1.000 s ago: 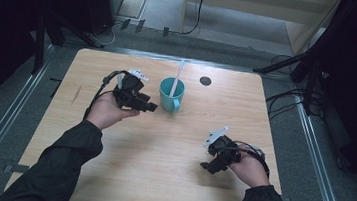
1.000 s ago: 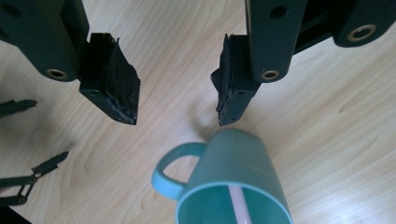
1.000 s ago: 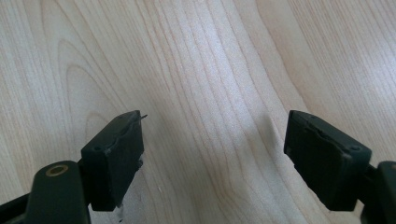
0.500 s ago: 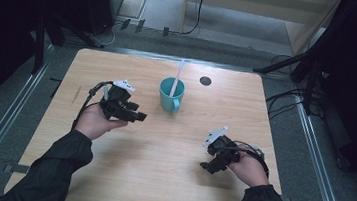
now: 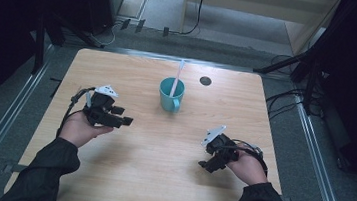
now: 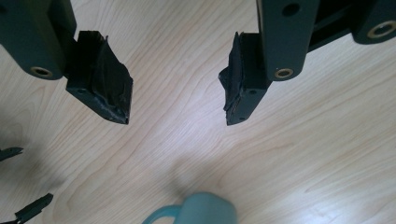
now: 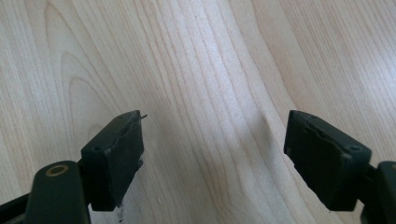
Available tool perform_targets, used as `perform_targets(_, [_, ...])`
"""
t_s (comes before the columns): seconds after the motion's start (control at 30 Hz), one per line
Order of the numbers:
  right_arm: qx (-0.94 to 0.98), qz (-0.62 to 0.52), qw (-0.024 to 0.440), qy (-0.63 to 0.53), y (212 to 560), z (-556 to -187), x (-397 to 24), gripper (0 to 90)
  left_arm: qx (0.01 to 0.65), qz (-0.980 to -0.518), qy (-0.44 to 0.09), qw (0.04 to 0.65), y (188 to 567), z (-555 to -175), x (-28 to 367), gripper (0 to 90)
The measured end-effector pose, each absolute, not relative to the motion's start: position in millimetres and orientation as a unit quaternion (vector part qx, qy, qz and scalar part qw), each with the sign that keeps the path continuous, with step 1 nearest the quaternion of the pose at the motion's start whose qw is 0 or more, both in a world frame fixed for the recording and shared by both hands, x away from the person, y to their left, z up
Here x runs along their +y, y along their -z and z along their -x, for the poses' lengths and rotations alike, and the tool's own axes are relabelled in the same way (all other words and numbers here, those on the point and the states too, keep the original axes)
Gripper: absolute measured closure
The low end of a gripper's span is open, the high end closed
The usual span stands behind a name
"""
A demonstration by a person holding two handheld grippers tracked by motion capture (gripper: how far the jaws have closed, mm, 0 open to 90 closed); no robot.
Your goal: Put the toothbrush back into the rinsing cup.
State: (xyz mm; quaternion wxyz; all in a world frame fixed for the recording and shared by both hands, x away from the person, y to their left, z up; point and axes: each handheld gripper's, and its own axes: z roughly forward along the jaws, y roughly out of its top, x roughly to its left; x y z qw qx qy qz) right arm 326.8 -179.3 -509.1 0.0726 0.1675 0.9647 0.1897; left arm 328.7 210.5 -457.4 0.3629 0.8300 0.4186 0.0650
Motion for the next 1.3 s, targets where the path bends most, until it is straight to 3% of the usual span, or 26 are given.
perform_targets(0.93, [0.968, -0.152, 0.07, -0.186, 510, -331, -172, 19.9, 0.449, -0.832, -0.051, 0.321, 485, -314, 228, 38.3])
perform_targets(1.3, [0.969, -0.15, 0.069, -0.185, 510, -331, -171, 19.9, 0.444, -0.843, -0.045, 0.3, 493, -314, 219, 31.8])
